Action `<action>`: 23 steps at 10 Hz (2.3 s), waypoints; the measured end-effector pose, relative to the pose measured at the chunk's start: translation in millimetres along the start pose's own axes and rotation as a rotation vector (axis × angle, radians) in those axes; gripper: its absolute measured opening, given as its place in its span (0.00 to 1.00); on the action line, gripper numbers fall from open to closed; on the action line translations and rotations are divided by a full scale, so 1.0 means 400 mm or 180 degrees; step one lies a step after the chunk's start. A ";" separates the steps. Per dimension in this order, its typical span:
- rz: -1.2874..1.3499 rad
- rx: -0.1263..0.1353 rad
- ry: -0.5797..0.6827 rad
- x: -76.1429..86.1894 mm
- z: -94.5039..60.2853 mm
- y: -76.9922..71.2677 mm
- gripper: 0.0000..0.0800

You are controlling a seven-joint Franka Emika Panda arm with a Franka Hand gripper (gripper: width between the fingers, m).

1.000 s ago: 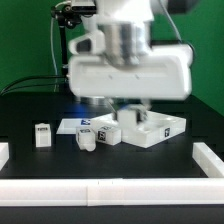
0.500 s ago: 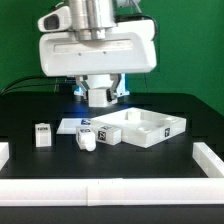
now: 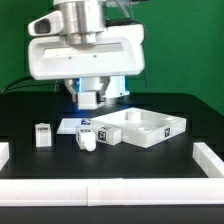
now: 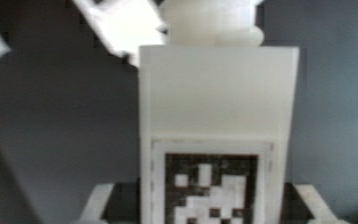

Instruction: Assemble one leg

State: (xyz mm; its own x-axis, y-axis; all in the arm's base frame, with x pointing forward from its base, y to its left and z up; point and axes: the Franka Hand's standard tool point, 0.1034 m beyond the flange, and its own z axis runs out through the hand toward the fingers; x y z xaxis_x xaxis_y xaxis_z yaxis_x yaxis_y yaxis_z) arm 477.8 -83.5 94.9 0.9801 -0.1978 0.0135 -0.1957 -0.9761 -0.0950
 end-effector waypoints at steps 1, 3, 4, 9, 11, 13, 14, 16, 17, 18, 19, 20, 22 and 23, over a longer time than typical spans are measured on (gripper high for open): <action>-0.0185 -0.0017 -0.0062 -0.044 0.014 0.080 0.36; -0.0458 -0.0217 0.0137 -0.085 0.036 0.182 0.36; -0.0411 -0.0203 0.0126 -0.092 0.038 0.186 0.36; -0.0653 -0.0231 0.0060 -0.114 0.053 0.256 0.36; -0.0734 -0.0259 -0.0028 -0.155 0.072 0.356 0.36; -0.0699 -0.0363 -0.0083 -0.202 0.130 0.388 0.36; -0.0709 -0.0380 -0.0125 -0.211 0.152 0.393 0.36; -0.0685 -0.0388 -0.0157 -0.212 0.168 0.405 0.36; -0.0690 -0.0386 -0.0166 -0.211 0.172 0.403 0.36; -0.0695 -0.0382 -0.0177 -0.212 0.177 0.398 0.36; -0.0703 -0.0383 -0.0175 -0.210 0.178 0.393 0.36; -0.0717 -0.0383 -0.0175 -0.209 0.178 0.388 0.36; -0.0718 -0.0383 -0.0176 -0.209 0.178 0.389 0.44; -0.0718 -0.0383 -0.0176 -0.209 0.178 0.389 0.44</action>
Offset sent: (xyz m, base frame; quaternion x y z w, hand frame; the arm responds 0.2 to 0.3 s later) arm -0.0140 -0.0107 -0.0090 0.0412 0.0709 0.0175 0.9965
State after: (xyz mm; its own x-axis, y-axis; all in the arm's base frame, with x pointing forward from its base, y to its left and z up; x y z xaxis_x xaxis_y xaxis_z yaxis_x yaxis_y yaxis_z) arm 367.7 -212.2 8.1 0.9990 0.0281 -0.0340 0.0289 -0.9993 0.0234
